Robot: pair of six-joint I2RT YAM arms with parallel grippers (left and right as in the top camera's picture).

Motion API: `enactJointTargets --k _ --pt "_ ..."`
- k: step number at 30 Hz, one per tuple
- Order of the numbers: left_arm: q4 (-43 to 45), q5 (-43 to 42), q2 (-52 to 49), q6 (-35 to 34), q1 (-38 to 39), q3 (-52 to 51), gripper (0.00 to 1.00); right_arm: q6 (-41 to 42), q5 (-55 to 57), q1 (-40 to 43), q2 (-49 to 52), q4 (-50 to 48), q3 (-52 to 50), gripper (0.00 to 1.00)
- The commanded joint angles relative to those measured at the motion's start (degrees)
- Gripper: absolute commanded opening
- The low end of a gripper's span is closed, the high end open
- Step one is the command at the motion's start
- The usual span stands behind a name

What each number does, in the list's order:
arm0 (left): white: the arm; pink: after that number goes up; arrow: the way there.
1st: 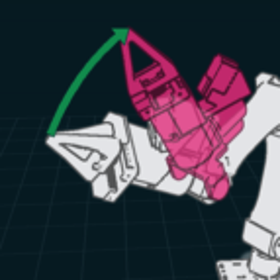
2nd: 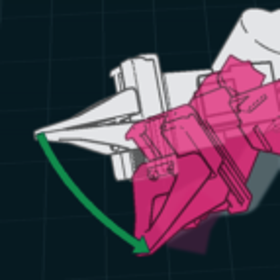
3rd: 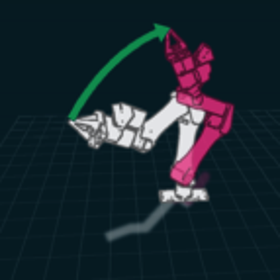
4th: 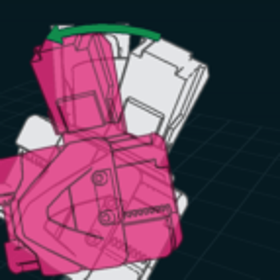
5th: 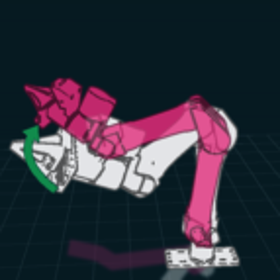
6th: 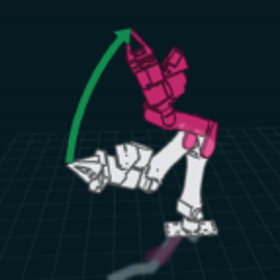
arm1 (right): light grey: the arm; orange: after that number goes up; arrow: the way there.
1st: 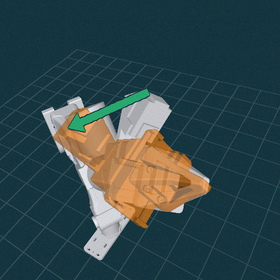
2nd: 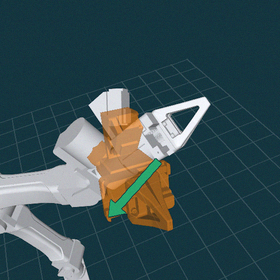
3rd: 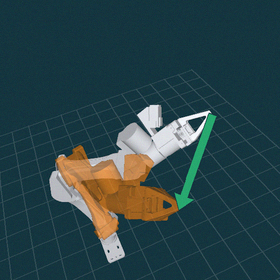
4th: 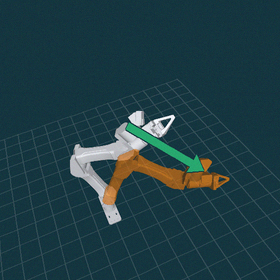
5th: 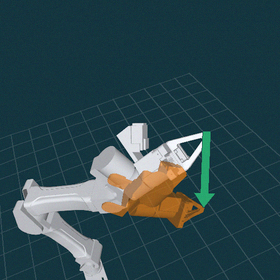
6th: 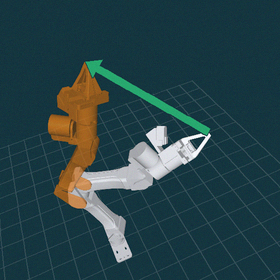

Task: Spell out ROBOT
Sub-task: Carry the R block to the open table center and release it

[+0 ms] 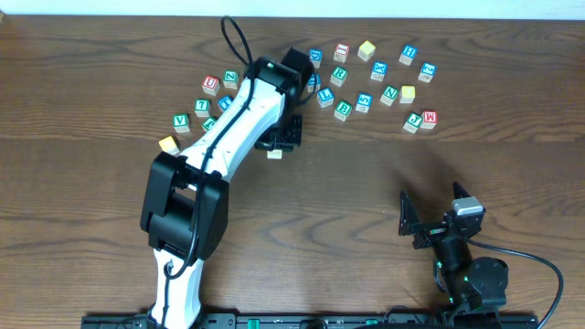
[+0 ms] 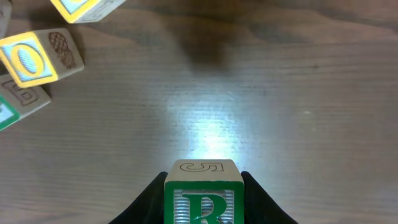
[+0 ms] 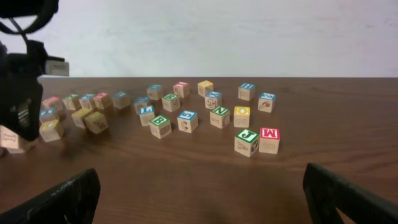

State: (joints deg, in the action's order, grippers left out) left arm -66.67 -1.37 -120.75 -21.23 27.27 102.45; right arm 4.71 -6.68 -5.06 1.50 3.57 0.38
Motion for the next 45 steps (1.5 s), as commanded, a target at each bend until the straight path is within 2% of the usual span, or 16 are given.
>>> enactJointTargets --k 1,8,16,25,32,36,45 --pt "3.8 0.1 -0.1 -4.9 -0.2 -3.0 0.28 -0.3 -0.5 0.1 -0.1 0.1 -0.1 0.99" --pt "14.8 0.1 -0.1 -11.1 -0.2 -9.6 0.29 -0.3 -0.5 0.1 -0.1 0.1 -0.1 0.99" --pt "20.6 0.2 -0.1 -14.7 -0.2 -13.3 0.28 -0.3 -0.5 0.1 -0.1 0.1 -0.1 0.99" --pt "22.9 1.0 -0.1 -14.6 -0.2 -16.0 0.29 -0.3 -0.5 0.1 -0.1 0.1 -0.1 0.99" --pt "22.6 1.0 -0.1 -14.4 0.1 -16.0 0.42 -0.3 -0.5 0.1 -0.1 0.1 -0.1 0.99" --pt "22.6 1.0 -0.1 -14.4 0.2 -16.0 0.43 -0.3 -0.5 0.1 -0.1 0.1 -0.1 0.99" --pt "23.4 1.0 -0.1 -8.7 0.1 -14.6 0.43 -0.3 -0.5 0.1 -0.1 0.1 -0.1 0.99"
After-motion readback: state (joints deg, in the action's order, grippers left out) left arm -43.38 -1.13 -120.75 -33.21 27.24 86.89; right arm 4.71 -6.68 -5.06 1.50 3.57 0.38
